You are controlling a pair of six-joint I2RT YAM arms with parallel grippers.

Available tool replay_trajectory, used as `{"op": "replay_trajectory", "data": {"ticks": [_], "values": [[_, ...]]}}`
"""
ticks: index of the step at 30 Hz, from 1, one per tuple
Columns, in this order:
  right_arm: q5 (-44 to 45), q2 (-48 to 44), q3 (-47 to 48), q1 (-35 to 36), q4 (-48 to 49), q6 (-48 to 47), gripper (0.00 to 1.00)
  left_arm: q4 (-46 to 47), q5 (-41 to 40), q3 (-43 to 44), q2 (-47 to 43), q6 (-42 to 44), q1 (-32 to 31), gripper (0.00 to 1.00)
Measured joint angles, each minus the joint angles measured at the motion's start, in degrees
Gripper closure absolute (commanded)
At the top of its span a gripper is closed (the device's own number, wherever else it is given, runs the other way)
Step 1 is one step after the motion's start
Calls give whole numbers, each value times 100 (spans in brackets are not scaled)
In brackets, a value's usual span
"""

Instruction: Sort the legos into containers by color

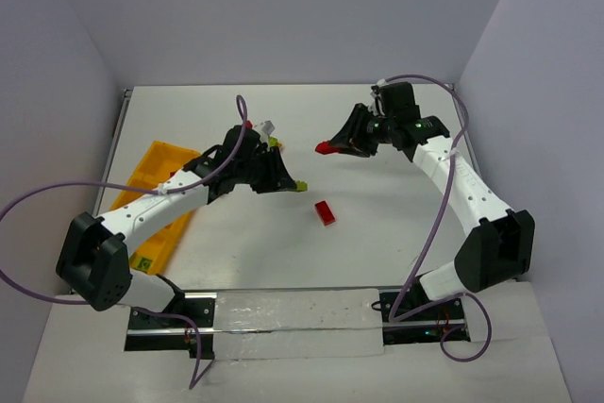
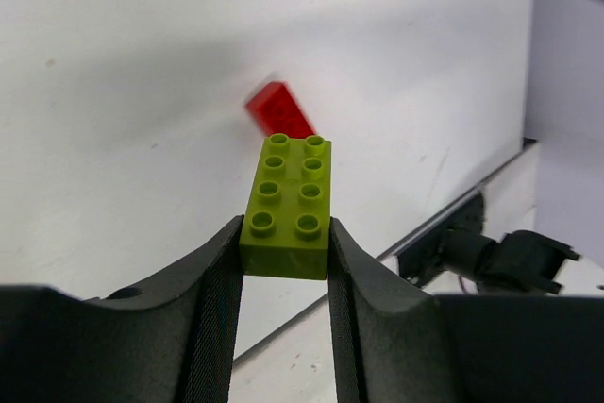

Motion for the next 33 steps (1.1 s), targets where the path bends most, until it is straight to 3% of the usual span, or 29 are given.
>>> {"op": "replay_trajectory", "data": {"ticks": [7, 11, 17, 20, 25, 33], "values": [[-25, -9, 2, -73, 65, 32, 100, -804, -751, -74, -333, -31, 0, 100], [12, -9, 2, -73, 63, 8, 100, -1578, -1847, -74, -906, -522, 94, 100], [47, -9, -45, -73, 63, -45, 100, -3874, -4035, 368, -1631, -2481, 487, 100], [47, -7, -71, -73, 48, -74, 100, -4685, -4614, 266, -1833, -3466, 871, 100], [49, -7, -72, -73, 16, -129, 100, -5478, -4805, -408, -2294, -4343, 2065, 100], [44, 106, -23, -73, -99, -245, 100, -5670, -5032, -458, -2324, -4133, 3421, 100]]}}
